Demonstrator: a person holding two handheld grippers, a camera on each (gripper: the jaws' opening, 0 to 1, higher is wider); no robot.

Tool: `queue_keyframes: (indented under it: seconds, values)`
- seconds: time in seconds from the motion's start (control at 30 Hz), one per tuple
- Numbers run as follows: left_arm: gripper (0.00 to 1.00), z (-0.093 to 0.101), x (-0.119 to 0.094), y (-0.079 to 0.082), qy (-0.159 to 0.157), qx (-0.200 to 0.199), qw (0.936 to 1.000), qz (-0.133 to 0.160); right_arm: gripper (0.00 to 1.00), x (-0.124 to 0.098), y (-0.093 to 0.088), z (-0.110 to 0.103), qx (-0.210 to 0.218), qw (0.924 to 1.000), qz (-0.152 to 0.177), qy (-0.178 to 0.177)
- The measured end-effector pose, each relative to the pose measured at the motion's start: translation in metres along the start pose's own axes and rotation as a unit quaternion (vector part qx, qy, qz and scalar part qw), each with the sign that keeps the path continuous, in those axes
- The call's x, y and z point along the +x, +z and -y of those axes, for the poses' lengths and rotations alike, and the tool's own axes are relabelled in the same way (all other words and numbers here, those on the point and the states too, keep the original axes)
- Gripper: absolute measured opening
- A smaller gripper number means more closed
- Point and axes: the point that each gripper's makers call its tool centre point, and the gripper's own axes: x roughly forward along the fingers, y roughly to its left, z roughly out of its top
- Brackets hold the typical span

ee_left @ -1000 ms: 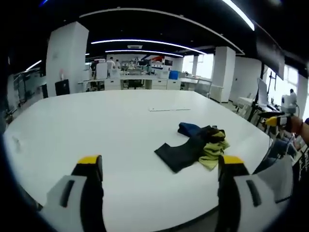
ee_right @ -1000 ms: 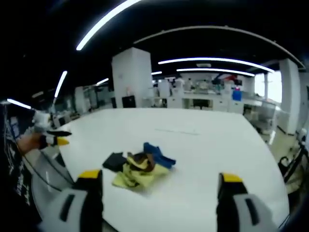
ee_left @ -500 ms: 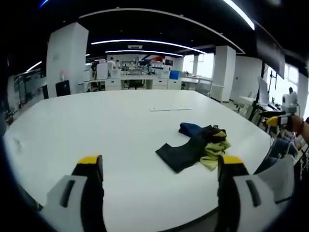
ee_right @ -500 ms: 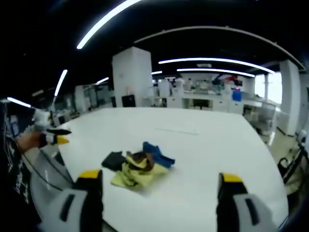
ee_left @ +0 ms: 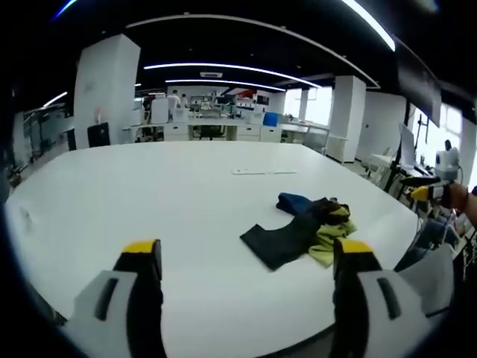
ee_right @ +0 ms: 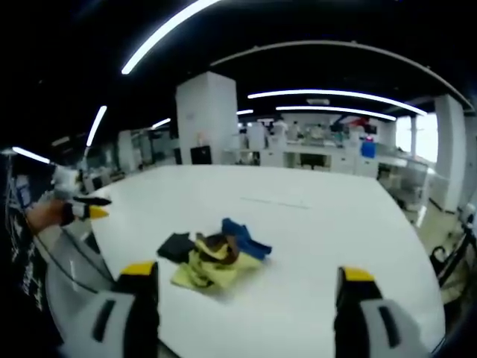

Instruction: Fold the garment on the visible template until the final outline fits inside the template.

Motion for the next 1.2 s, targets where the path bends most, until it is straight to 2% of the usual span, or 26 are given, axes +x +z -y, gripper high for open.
queue_keyframes:
  seconds: [0.33, 0.43, 0.73, 0.83, 1.2]
  values:
    - [0.90, 0.001, 0.007, 0.004, -0.008, 0.008, 0.9999, 0.000, 0.99, 0.006, 0.002, 0.003, -0.005, 1.0000, 0.002, 0.003]
    - [0.89, 0.004, 0.011, 0.009, -0.019, 0.005, 0.9997, 0.011, 0.99, 0.009, 0.002, 0.002, -0.003, 1.0000, 0.000, 0.007]
    - [0.84, 0.005, 0.020, 0.012, -0.034, 0.016, 0.9993, 0.008, 0.99, 0.022, 0.005, -0.001, -0.014, 0.9996, -0.002, 0.023]
    - [0.82, 0.008, 0.024, 0.013, -0.040, 0.015, 0.9990, 0.008, 0.92, 0.025, 0.007, -0.001, -0.017, 0.9995, 0.000, 0.028]
    - [0.74, 0.017, 0.053, 0.014, -0.084, 0.013, 0.9964, -0.002, 0.87, 0.048, 0.008, -0.003, -0.042, 0.9979, -0.011, 0.048]
